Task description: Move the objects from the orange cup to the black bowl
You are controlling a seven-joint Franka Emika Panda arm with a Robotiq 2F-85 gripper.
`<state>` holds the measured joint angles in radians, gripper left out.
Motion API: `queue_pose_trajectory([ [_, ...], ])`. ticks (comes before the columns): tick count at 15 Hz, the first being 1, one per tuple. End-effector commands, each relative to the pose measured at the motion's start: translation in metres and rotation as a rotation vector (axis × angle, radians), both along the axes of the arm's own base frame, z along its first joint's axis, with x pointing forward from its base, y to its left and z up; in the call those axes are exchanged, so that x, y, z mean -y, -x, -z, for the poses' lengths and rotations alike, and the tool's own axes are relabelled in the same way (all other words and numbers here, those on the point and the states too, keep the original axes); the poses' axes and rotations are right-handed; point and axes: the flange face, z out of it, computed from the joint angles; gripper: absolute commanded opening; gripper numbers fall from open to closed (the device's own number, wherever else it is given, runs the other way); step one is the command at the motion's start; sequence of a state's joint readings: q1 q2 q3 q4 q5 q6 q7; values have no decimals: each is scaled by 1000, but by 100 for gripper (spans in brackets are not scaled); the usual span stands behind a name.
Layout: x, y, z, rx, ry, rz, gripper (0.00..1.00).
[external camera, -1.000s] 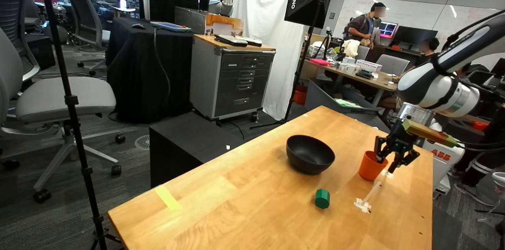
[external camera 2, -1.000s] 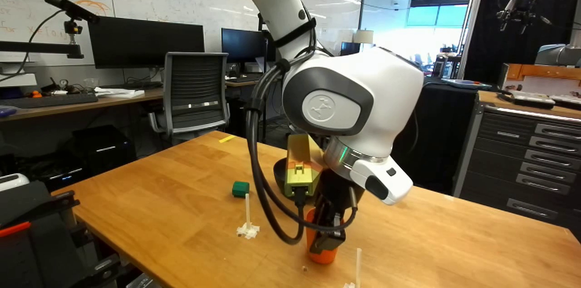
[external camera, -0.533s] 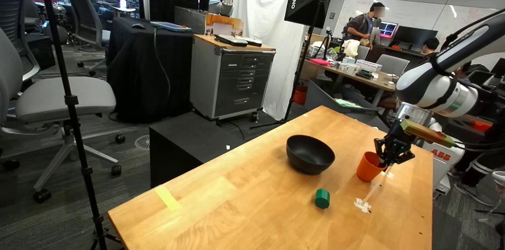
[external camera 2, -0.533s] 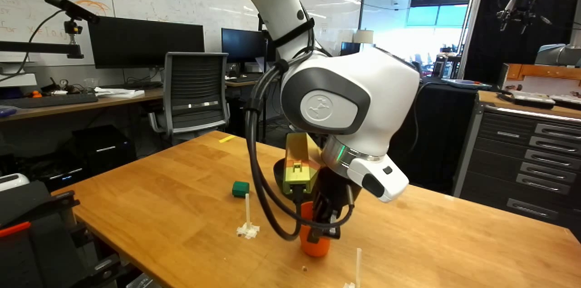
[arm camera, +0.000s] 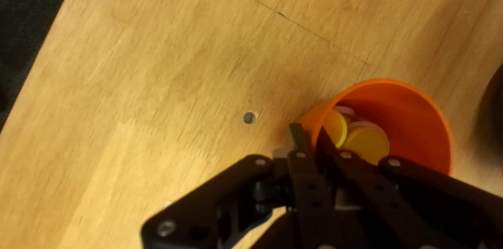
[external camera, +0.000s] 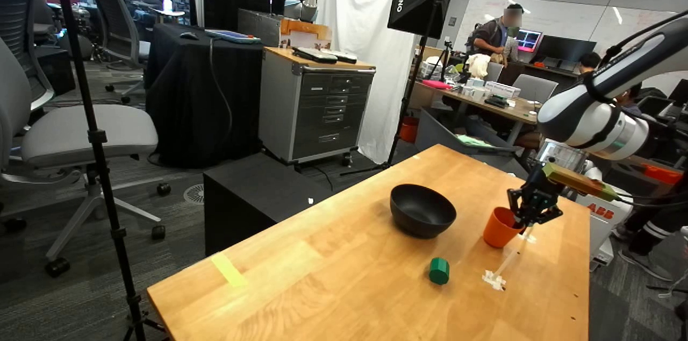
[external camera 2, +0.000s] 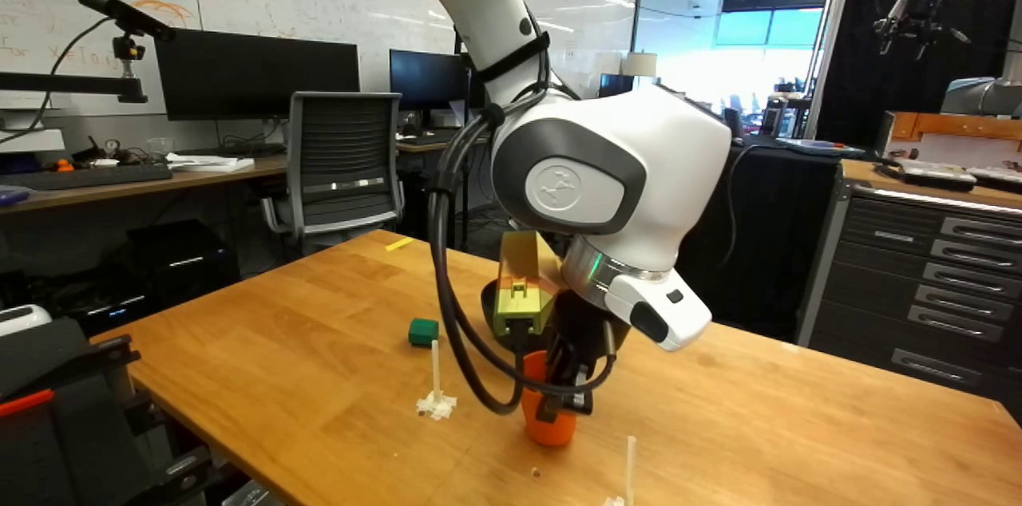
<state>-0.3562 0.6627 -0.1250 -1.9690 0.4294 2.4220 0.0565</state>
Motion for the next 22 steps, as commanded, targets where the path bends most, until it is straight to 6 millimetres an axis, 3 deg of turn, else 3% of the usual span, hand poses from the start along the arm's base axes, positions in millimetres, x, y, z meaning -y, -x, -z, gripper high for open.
queue_pose_trajectory([
  [1,-5,-3,-16,28,-33,15,8],
  [11,1,0,-51,89,-36,75,6],
  [22,15,-30,-99,156,-27,225,6],
])
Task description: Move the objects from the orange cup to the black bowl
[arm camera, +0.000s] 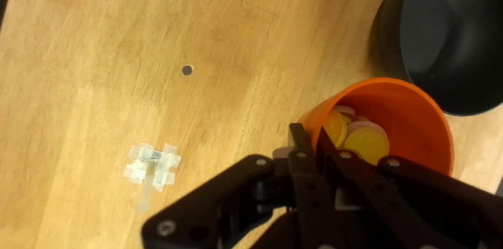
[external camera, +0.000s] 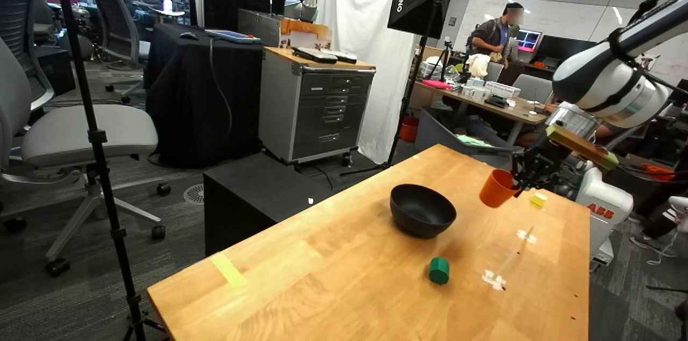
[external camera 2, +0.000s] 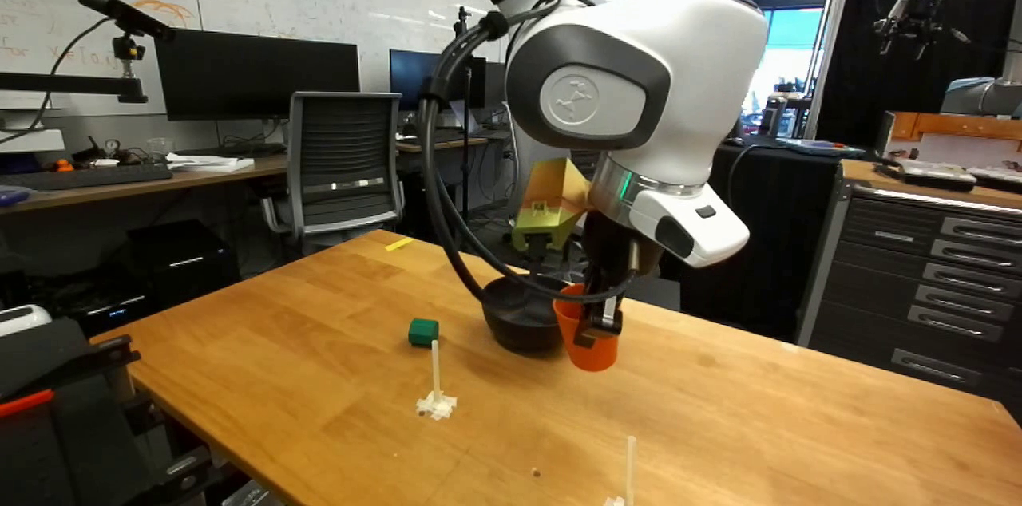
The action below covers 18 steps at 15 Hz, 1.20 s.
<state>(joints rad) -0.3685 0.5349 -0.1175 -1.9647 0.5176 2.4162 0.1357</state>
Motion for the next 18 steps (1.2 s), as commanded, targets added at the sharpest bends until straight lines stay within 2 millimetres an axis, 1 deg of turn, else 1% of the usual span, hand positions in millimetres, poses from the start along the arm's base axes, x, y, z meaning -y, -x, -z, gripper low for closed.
queue_pose_trajectory([
  [1,4,-13,-26,41,-22,85,6],
  [5,-6,-25,-29,64,-6,126,6],
  [14,-53,-61,-47,128,85,142,6],
  [18,-74,-67,-45,153,150,133,6],
])
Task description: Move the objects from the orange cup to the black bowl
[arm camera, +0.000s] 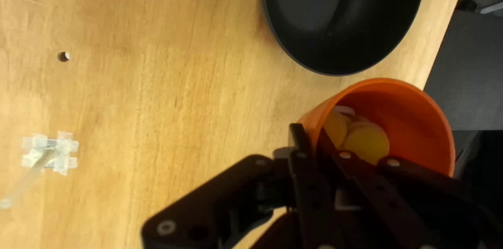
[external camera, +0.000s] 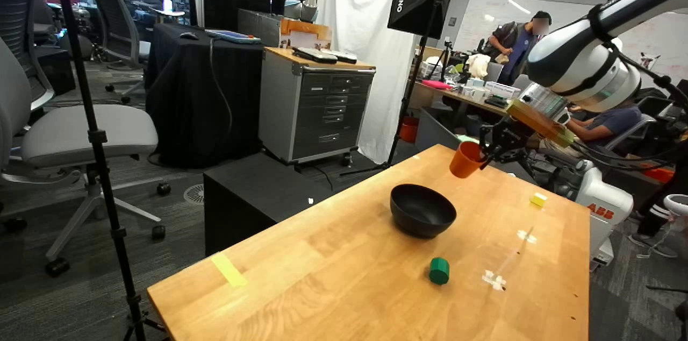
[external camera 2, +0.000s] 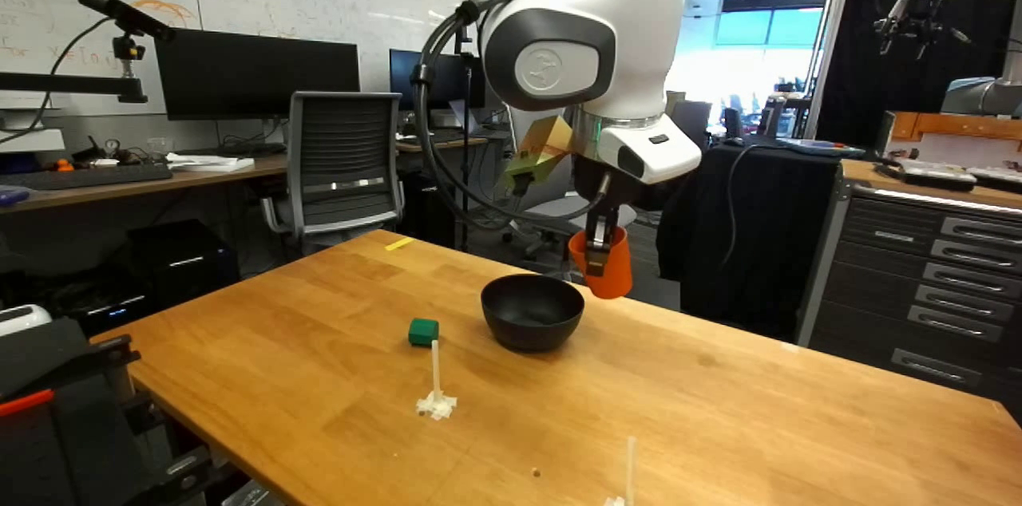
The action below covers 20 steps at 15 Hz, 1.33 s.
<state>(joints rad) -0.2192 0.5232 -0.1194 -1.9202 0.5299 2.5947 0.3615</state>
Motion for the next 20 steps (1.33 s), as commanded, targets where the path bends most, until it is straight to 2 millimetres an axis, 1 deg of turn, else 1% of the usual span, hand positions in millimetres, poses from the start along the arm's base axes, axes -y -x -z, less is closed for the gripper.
queue_pose_trajectory([
  [1,-18,-5,-2,20,70,4,6],
  [4,-36,-3,9,12,120,-13,6],
  [7,-53,1,25,-5,168,-34,6],
  [10,-65,7,37,-3,242,-45,6],
  [15,-75,13,40,47,354,-25,6],
  [20,-81,13,41,116,461,-3,6],
])
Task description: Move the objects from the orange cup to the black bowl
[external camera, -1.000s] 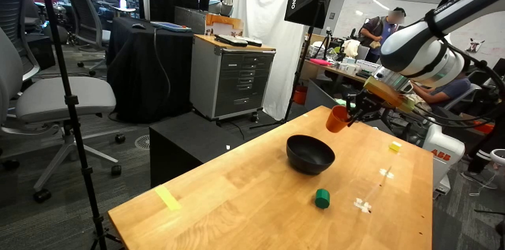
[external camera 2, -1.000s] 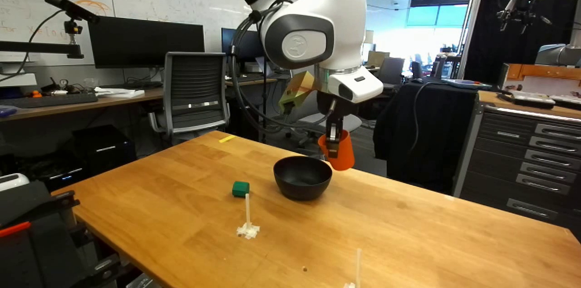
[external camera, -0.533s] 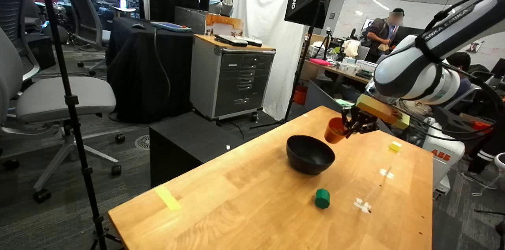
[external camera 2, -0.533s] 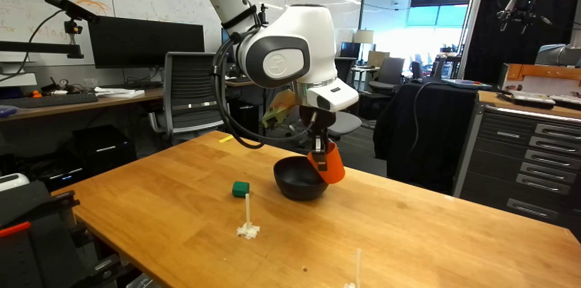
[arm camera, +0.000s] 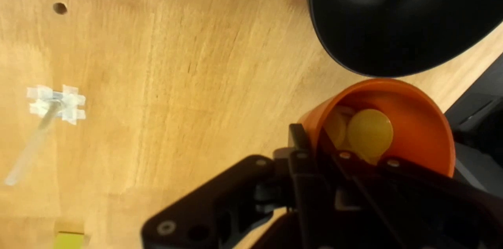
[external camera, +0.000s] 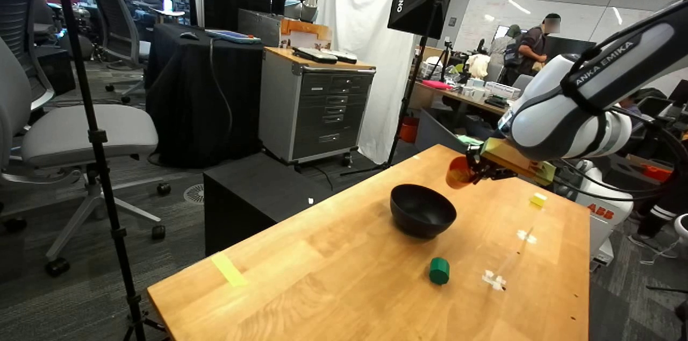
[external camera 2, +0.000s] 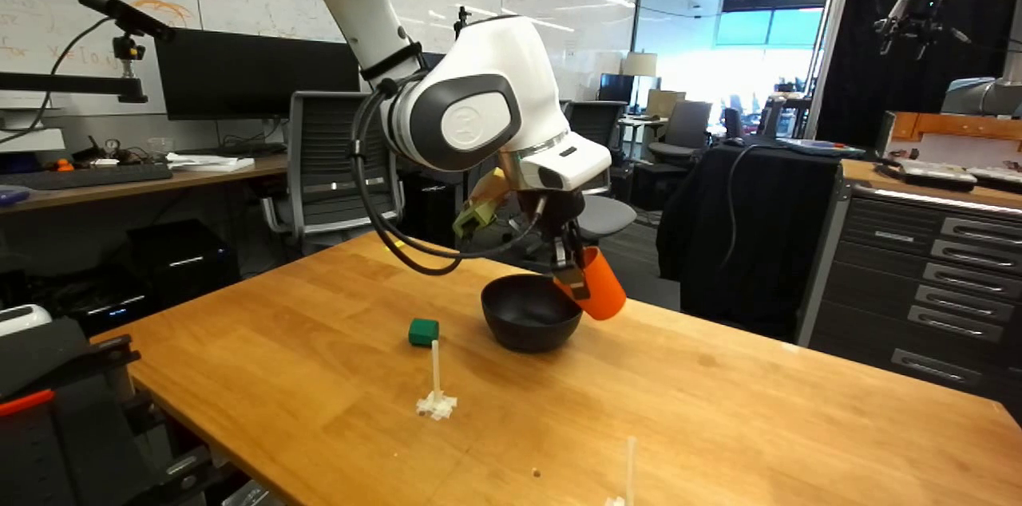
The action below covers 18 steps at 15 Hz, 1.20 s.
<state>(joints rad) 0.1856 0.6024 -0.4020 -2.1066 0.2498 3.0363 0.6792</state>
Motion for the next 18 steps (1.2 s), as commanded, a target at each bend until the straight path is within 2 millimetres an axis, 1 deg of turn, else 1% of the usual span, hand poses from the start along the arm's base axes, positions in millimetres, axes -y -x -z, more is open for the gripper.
queue_pose_trajectory([
  [1,-8,1,-1,60,88,12,6],
  [5,-23,0,2,98,162,9,6],
  [12,-54,-5,15,124,226,4,6],
  [18,-68,-3,26,131,306,0,6],
])
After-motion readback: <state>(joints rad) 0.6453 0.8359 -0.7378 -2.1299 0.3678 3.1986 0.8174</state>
